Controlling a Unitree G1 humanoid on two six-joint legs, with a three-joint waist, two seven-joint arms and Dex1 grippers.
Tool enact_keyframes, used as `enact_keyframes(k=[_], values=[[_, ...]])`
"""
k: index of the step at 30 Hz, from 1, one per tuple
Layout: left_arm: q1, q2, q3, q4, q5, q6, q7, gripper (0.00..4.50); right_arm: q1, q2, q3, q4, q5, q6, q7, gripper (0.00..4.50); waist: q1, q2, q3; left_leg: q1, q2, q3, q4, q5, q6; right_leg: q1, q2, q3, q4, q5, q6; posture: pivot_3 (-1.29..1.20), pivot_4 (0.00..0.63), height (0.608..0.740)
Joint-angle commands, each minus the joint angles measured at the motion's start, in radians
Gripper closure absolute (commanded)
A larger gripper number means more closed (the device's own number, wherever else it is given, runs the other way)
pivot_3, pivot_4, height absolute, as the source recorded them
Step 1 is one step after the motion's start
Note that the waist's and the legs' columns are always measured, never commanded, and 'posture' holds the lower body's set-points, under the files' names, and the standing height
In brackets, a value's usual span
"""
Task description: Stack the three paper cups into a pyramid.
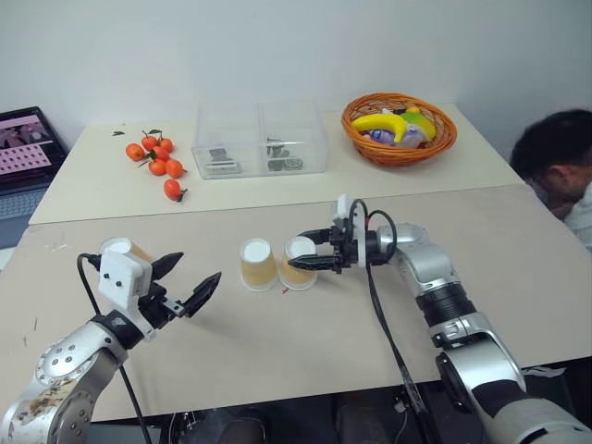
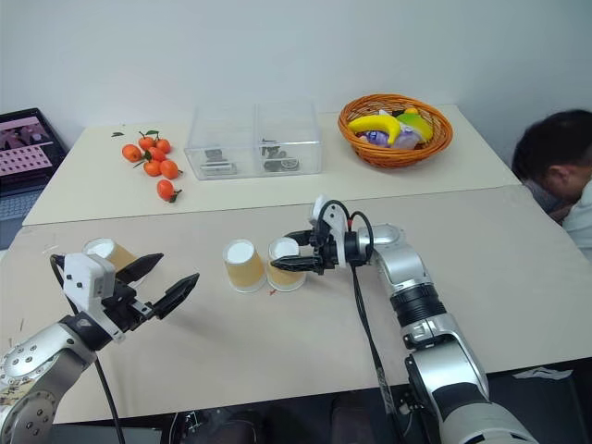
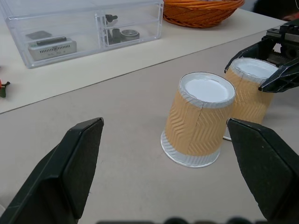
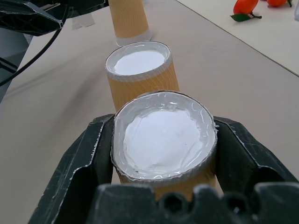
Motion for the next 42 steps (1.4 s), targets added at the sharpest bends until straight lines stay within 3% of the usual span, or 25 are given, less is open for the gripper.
enact_keyframes(k=[1, 5, 10, 15, 23, 34, 42], values=[[-0.011, 0.001, 0.001, -0.025, -0.008, -0.005, 0.006, 0.00, -0.011, 0.009, -0.013, 0.001, -0.001, -0.023, -0.014, 0.17, 0.000, 0.000, 0.000, 0.000, 0.000, 0.000, 0.000, 0.000, 0.000, 0.000, 0.000, 0.000, 0.000, 0.000, 0.000, 0.00, 0.150, 0.728], [-0.017, 0.001, -0.005, -0.022, -0.008, -0.004, 0.008, 0.00, -0.008, -0.002, -0.010, -0.006, 0.016, 0.062, -0.003, 0.02, 0.000, 0.000, 0.000, -0.003, 0.000, 0.000, 0.000, 0.000, 0.000, -0.003, 0.000, 0.000, 0.000, 0.000, 0.000, 0.00, 0.150, 0.728], [-0.029, -0.006, -0.019, -0.001, -0.007, -0.010, 0.002, 0.00, 0.046, -0.091, -0.054, -0.170, 0.140, 0.238, 0.098, 0.02, 0.003, 0.000, 0.000, -0.007, 0.000, 0.000, 0.000, 0.000, 0.000, -0.006, 0.000, 0.000, 0.000, 0.000, 0.000, 0.00, 0.150, 0.728], [-0.039, -0.032, -0.011, 0.027, -0.032, -0.006, 0.011, 0.00, 0.127, -0.187, -0.094, -0.279, 0.202, 0.316, 0.111, 0.02, 0.007, 0.000, 0.000, -0.008, 0.000, -0.001, 0.000, 0.000, 0.000, -0.006, 0.000, -0.001, -0.001, 0.000, 0.000, 0.00, 0.150, 0.728], [-0.030, -0.078, 0.044, 0.065, -0.101, 0.010, 0.051, 0.00, 0.176, -0.244, -0.174, -0.332, 0.233, 0.334, 0.033, 0.02, 0.003, 0.000, 0.000, -0.008, 0.000, -0.001, 0.000, 0.000, 0.000, -0.006, 0.000, -0.001, 0.000, 0.000, 0.000, 0.00, 0.150, 0.728], [0.181, -0.175, 0.088, 0.089, -0.058, -0.040, 0.081, 0.00, 0.305, -0.384, -0.287, -0.600, 0.371, 0.390, 0.041, 0.02, 0.010, 0.000, 0.000, -0.009, 0.000, -0.001, 0.001, -0.001, 0.001, -0.005, 0.000, -0.001, -0.003, 0.000, 0.000, 0.00, 0.150, 0.728], [0.126, -0.262, 0.174, 0.192, -0.010, -0.104, 0.239, 0.00, 0.299, -0.390, -0.297, -0.678, 0.422, 0.409, -0.038, 0.02, 0.016, -0.001, -0.001, -0.008, 0.000, 0.000, 0.001, -0.001, 0.000, -0.003, 0.000, -0.001, -0.002, 0.000, 0.000, 0.00, 0.150, 0.728]])
